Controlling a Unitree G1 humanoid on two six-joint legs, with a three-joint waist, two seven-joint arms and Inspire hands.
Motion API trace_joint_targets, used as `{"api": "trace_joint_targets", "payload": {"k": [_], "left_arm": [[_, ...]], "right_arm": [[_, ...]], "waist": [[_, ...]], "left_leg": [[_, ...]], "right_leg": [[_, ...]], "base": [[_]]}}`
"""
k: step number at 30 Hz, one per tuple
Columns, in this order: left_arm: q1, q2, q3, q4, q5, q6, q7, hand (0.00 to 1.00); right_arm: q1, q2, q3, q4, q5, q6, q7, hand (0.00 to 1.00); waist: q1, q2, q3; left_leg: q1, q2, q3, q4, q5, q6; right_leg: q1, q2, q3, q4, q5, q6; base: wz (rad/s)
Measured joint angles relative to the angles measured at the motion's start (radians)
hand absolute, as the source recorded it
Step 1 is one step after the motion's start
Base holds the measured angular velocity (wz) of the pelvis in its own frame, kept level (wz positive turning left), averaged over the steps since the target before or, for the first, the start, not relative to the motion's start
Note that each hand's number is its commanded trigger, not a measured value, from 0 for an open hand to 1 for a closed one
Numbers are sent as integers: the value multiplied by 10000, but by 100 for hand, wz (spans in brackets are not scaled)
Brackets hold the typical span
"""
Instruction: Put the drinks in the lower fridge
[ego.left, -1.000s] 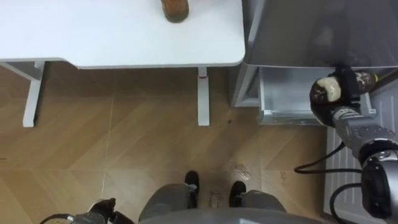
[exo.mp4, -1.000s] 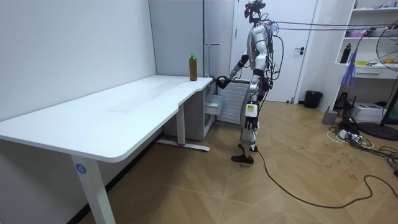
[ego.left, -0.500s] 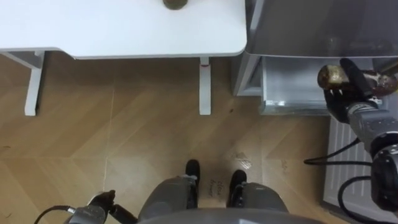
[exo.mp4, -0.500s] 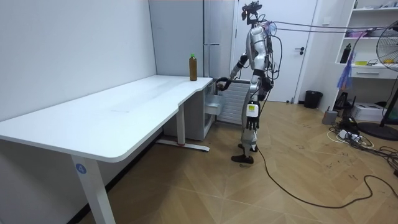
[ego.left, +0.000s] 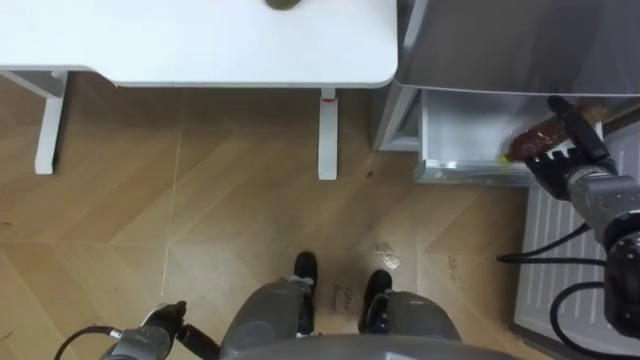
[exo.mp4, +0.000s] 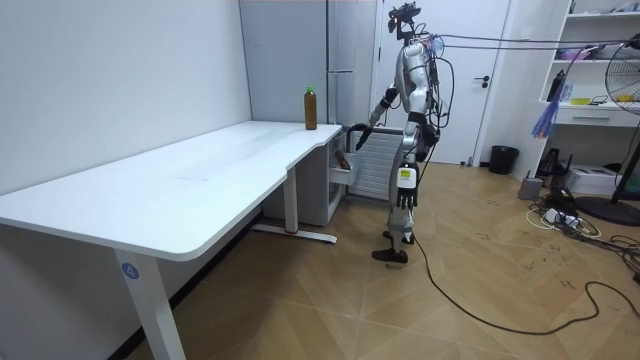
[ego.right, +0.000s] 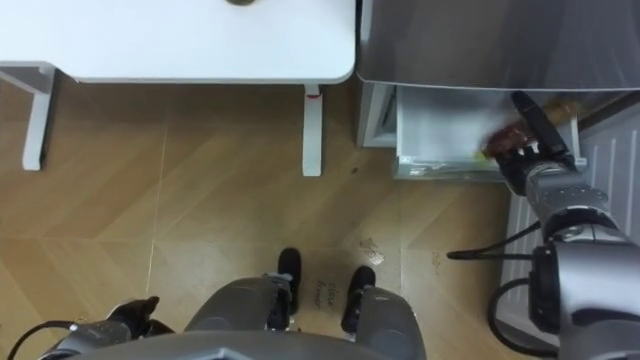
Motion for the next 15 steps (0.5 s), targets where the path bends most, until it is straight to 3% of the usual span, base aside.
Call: {"api": "trace_joint_targets", "payload": {"k": [15], "left_arm": [[-33,-1,12,4,19,1,-6,0]], "right_arm": [[-1,-8,-18,30,-64,4,4,0]], "waist": [[76,45,-31]], "left_leg": [[37,2,-118,109,42,-61]], "right_leg": [[148,38,-205,-15,59,-105]], "base": [[2]]}}
